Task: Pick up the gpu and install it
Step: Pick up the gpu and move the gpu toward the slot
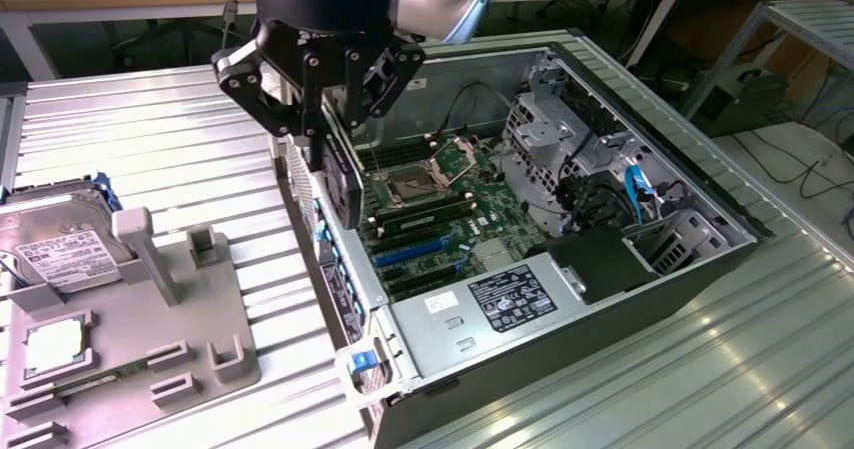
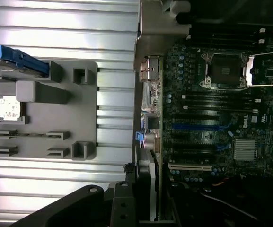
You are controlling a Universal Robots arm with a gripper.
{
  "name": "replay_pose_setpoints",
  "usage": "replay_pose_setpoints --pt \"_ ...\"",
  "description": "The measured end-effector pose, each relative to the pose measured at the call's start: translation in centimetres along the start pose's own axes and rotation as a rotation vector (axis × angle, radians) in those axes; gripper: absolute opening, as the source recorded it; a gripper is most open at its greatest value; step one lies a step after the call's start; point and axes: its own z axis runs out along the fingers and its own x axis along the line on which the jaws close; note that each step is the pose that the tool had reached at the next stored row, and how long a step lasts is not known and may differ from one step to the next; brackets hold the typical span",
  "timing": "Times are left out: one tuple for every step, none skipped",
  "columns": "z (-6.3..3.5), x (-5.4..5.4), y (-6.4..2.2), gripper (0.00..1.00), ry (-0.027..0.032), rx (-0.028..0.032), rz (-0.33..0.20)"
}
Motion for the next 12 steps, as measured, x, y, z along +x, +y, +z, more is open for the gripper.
replay_pose_setpoints --pt "0.0 -0.1 0.0 0.28 0.0 -0.0001 0.0" --pt "0.0 -0.3 -0.01 0.28 -0.0001 -0.0001 0.0" --pt "0.0 -0.4 -0.02 0.28 0.0 0.0 0.0" --pt "0.01 -0.6 -0.03 0.28 -0.0001 -0.0001 0.0" --pt "0.01 -0.8 -0.04 0.28 -0.0001 -0.0001 0.0" --pt "0.01 -1.0 -0.04 0.28 -0.0001 -0.0002 0.0" --pt "0.01 -1.1 -0.05 0.28 -0.0001 -0.0001 0.0" --pt "0.01 -1.3 -0.06 0.28 -0.0001 -0.0001 0.0" --pt "0.01 -1.4 -0.06 0.28 0.0 -0.0001 0.0" --pt "0.01 -1.6 -0.07 0.28 -0.0001 -0.0001 0.0" --pt "0.01 -1.7 -0.08 0.28 -0.0001 -0.0001 0.0" --pt "0.01 -1.9 -0.08 0.28 -0.0001 -0.0001 0.0"
